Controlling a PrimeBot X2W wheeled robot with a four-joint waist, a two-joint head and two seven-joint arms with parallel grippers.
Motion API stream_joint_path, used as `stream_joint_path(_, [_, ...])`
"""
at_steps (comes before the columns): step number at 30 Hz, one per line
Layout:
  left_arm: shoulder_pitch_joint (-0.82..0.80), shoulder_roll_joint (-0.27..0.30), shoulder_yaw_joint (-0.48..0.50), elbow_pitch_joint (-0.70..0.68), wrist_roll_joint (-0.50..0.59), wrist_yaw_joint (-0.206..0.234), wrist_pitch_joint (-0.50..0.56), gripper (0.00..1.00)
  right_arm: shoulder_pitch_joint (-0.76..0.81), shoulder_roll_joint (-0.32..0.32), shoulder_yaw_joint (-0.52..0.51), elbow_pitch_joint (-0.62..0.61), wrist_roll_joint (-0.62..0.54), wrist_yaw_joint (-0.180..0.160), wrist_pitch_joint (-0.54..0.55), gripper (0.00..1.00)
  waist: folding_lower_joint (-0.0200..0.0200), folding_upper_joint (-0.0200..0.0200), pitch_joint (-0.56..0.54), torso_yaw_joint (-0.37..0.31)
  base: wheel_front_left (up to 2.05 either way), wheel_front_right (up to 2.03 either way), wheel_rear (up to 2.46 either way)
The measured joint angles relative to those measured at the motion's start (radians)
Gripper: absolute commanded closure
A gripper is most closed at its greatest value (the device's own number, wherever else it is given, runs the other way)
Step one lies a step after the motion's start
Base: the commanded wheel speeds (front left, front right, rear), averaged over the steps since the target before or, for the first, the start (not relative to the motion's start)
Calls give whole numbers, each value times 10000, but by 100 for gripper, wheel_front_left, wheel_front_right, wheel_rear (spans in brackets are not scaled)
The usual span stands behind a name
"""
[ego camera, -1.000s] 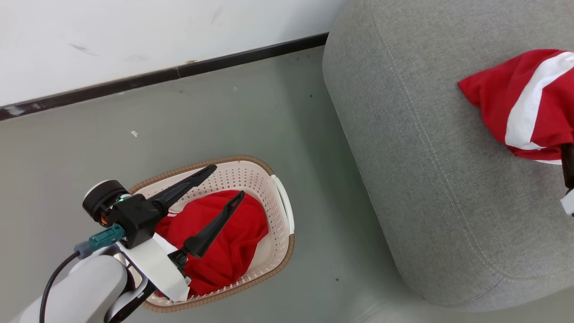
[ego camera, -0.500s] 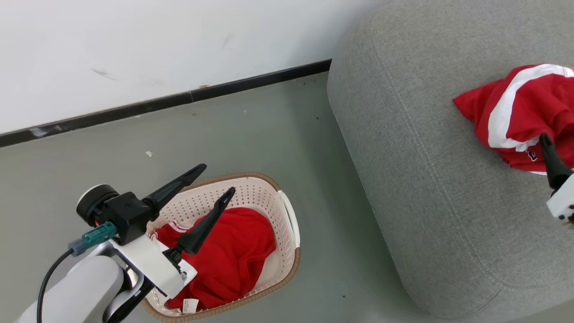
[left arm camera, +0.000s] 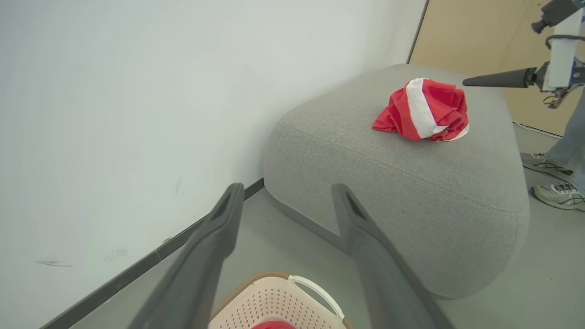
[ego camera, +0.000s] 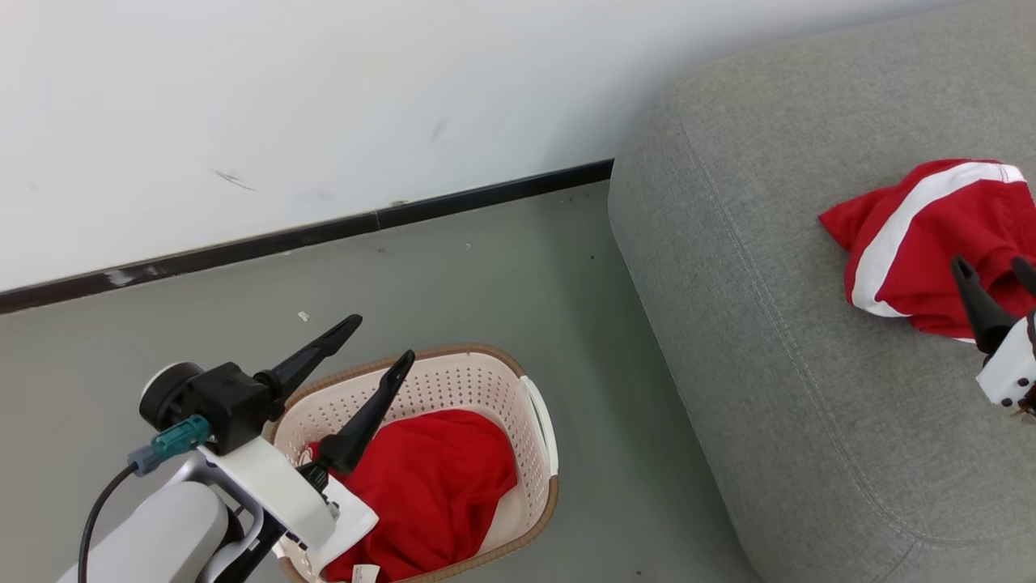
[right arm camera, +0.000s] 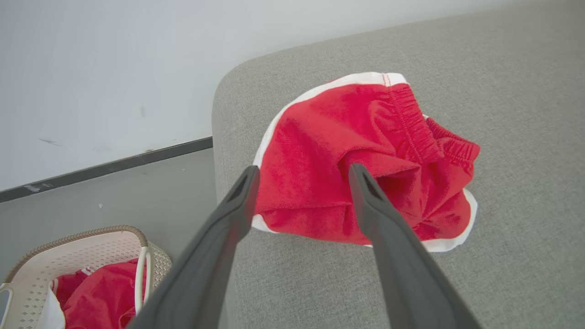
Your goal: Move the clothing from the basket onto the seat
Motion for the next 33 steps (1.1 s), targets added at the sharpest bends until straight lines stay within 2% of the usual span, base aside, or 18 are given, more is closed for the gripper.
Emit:
stream_joint_path(9, [401,-305,443,157,-144,192,0,0,-16,4,679,-1256,134,0,8,0,0,0,-509,319,0,0,0])
stream_joint_path(21, [1101,-441,1532,389,-203,635,-2,0,190,209,1492,-2345,353,0,-800,0,0,0,-1089,940,0,0,0])
stream_joint_path(33, [2112,-623,2685,477,-205,1129,-12,0,1143,437,1565,-2882,472,-2,-2090,0,0,0,-1590,1622,0,0,0])
